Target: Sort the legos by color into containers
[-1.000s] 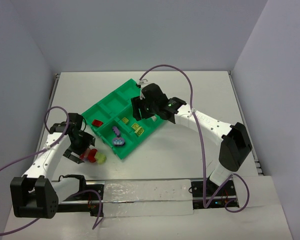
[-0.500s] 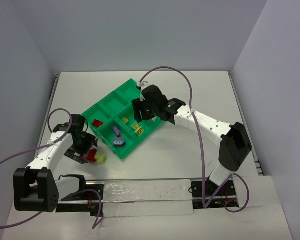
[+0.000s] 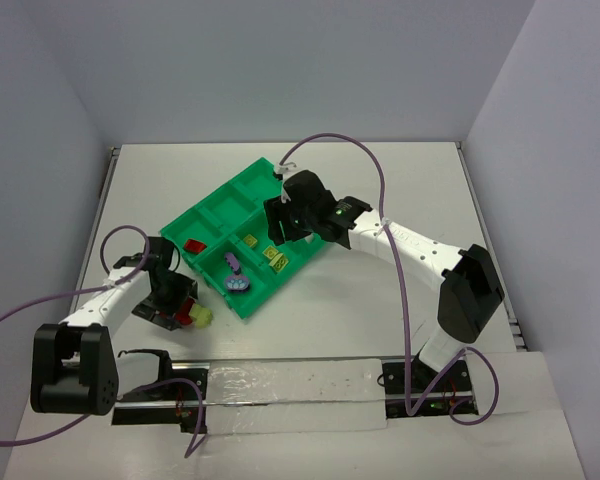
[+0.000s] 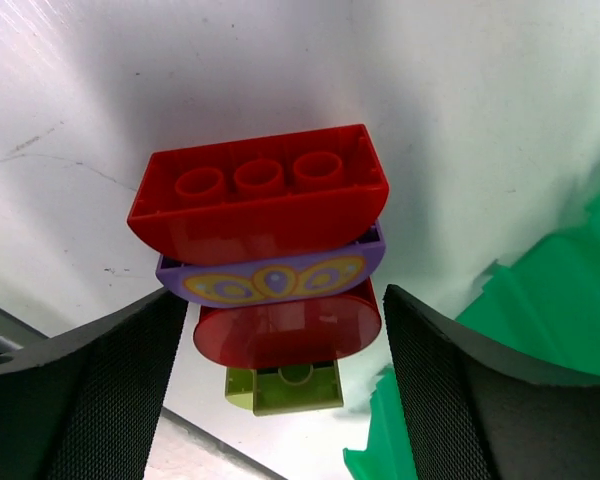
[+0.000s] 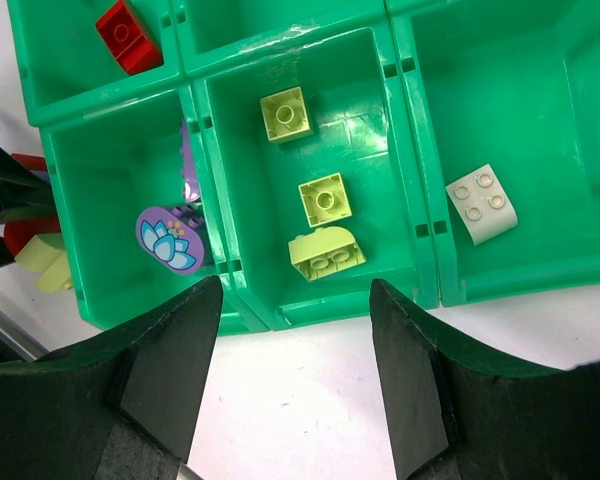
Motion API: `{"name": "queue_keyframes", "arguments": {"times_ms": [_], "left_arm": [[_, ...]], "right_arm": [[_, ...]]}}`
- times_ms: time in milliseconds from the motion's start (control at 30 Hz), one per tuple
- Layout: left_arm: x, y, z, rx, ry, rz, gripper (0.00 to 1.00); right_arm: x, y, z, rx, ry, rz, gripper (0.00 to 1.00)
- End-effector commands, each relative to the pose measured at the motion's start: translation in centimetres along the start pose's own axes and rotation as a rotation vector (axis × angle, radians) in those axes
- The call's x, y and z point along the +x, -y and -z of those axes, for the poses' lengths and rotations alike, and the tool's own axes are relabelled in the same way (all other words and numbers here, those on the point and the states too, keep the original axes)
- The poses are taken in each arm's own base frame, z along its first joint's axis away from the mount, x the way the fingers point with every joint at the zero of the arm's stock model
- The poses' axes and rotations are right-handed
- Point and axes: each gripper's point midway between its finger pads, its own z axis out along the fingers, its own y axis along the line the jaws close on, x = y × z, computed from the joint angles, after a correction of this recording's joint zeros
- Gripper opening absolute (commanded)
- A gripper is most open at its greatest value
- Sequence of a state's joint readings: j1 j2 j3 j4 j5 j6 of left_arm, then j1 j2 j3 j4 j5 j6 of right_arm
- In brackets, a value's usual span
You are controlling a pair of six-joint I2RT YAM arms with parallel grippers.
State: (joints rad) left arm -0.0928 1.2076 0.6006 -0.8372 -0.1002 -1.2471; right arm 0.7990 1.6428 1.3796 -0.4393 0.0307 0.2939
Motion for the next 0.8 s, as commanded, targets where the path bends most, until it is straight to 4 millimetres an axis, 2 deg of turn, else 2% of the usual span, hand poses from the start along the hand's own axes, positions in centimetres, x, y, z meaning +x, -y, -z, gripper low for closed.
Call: {"name": "queue_keyframes", "arguments": {"times_ms": [0, 67, 167, 367, 433, 500, 567, 633, 733, 767], "left_arm": [[-0.4, 0.7, -0.3, 0.026, 0.021, 0.020, 0.78], [-0.5, 0.8, 0.0, 0.029, 0.026, 0.020, 0.69], [-1.0, 0.9, 0.8, 0.025, 0.045, 0.013, 0.61], [-3.2, 1.1, 5.7, 0.073, 0.147, -0.034, 0.38], [-4.6, 2.4, 9.2, 0.153, 0.212, -0.055, 0.24], [-5.3, 3.2, 11.3, 0.208, 0.245, -0.062, 0.20], [-6.4, 5.3, 15.5, 0.348, 0.302, -0.082, 0.13], [-7.1, 7.8, 18.8, 0.470, 0.331, -0.104, 0.08], [-7.4, 10.3, 20.8, 0.547, 0.327, -0.122, 0.04], [-7.3, 11.8, 21.2, 0.574, 0.302, -0.138, 0.01]], "right_arm": [[-1.0, -0.3, 0.7, -0.002, 0.031, 0.016, 0.68], [-1.0, -0.3, 0.8, 0.000, 0.031, 0.018, 0.68], [-1.0, -0.3, 0.8, 0.000, 0.030, 0.018, 0.68], [-1.1, -0.7, 1.3, -0.028, 0.035, 0.043, 0.68], [-1.5, -1.0, 1.8, -0.046, 0.050, 0.056, 0.68], [-1.7, -1.1, 2.0, -0.053, 0.056, 0.061, 0.68], [-2.4, -1.8, 2.9, -0.088, 0.070, 0.072, 0.68], [-3.3, -2.8, 3.8, -0.132, 0.088, 0.073, 0.68], [-4.5, -4.1, 4.8, -0.187, 0.119, 0.056, 0.68], [-5.2, -4.8, 5.3, -0.228, 0.138, 0.010, 0.68]]}}
